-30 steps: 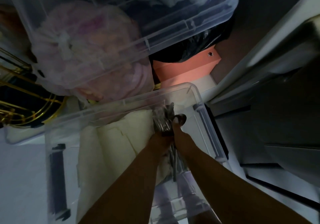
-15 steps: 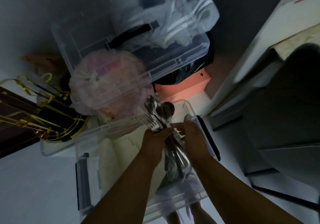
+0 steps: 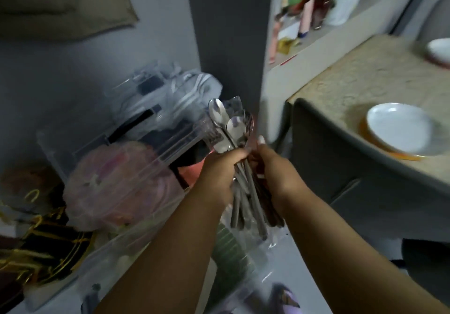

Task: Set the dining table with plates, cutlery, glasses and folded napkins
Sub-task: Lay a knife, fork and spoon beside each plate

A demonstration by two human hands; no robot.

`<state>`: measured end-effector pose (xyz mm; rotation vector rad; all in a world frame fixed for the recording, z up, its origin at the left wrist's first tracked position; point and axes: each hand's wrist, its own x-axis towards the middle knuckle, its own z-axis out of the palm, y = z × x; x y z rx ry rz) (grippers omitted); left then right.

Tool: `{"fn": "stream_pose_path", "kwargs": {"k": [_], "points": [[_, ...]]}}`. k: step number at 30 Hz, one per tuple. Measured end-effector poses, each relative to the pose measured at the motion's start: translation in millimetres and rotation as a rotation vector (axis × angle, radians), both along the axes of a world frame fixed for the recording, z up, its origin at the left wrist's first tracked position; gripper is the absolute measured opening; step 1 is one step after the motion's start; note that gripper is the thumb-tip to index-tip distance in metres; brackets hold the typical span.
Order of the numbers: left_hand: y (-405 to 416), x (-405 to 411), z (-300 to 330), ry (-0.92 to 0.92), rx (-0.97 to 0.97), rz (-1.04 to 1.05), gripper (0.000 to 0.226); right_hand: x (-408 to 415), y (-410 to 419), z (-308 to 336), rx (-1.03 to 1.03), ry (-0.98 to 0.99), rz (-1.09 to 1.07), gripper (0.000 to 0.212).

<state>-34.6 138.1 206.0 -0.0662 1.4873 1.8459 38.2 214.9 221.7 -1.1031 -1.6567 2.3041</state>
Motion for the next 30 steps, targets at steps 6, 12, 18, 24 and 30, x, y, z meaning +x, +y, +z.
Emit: {"fn": "stream_pose_path", "kwargs": {"k": [6, 12, 18, 24, 30], "points": [[99.5, 40.3, 64.8, 0.018, 0.034, -0.195, 0.012, 61.7, 82.7, 65.4, -0.075, 0.109, -0.103, 0.050], [221.3, 108.9, 102.9, 0.076, -0.019, -0.361, 0.010, 140.2, 182.5, 99.4, 0.054, 0.107, -0.269, 0.044], [347.1, 190.1, 102.1, 0.036, -0.029, -0.546, 0.012, 227.3, 295.3, 99.2, 0.172, 0.048, -0.392, 0.046], [438.3, 249.6, 67.0, -0.083, -0.062, -0.655, 0.019, 282.6, 379.5, 65.5, 0.240, -0.083, -0.450, 0.046], [493.0, 266.9, 16.4, -0.099, -0.210, -0.675, 0.042, 302.2, 419.2, 27.9, 0.317, -0.221, -0.423, 0.049]]}}
